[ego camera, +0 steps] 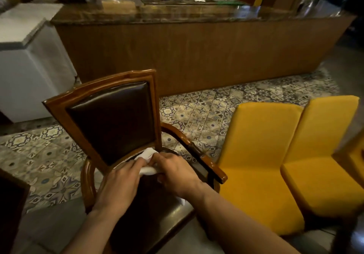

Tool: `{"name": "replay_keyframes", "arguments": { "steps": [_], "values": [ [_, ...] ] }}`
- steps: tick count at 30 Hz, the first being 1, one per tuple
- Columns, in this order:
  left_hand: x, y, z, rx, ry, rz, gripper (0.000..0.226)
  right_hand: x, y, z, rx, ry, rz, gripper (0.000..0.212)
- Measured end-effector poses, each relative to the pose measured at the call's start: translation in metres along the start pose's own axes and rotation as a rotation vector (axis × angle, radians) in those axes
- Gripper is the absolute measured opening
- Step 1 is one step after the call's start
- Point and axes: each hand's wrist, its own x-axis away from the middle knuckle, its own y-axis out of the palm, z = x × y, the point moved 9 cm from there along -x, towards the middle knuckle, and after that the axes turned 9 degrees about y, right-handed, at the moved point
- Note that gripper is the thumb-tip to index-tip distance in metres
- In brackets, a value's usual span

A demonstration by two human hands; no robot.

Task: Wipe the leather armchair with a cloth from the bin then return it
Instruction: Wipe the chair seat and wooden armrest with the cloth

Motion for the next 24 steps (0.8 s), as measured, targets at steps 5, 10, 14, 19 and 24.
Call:
{"name": "replay_keyframes", "arguments": {
  "steps": [5,10,14,19,24],
  "values": [
    [-0.021,0.01,0.025,-0.015,0.032,-0.001,0.043,0.007,-0.023,0.029,0.019,0.067,0.018,0.04],
    [-0.042,0.029,0.025,0.019,0.063,-0.011,0.044,-0.002,-0.025,0.05,0.056,0.118,-0.003,0.043],
    [-0.059,0.038,0.014,0.009,0.069,0.011,0.044,-0.02,-0.023,0.055,0.071,0.125,-0.046,0.04],
    [-0.08,0.048,0.0,0.016,0.047,0.014,0.041,-0.048,-0.02,0.068,0.088,0.122,-0.057,0.039],
    [-0.103,0.054,-0.001,0.037,-0.011,0.025,0.039,-0.077,-0.019,0.091,0.068,0.073,-0.115,0.042]
  ]
}}
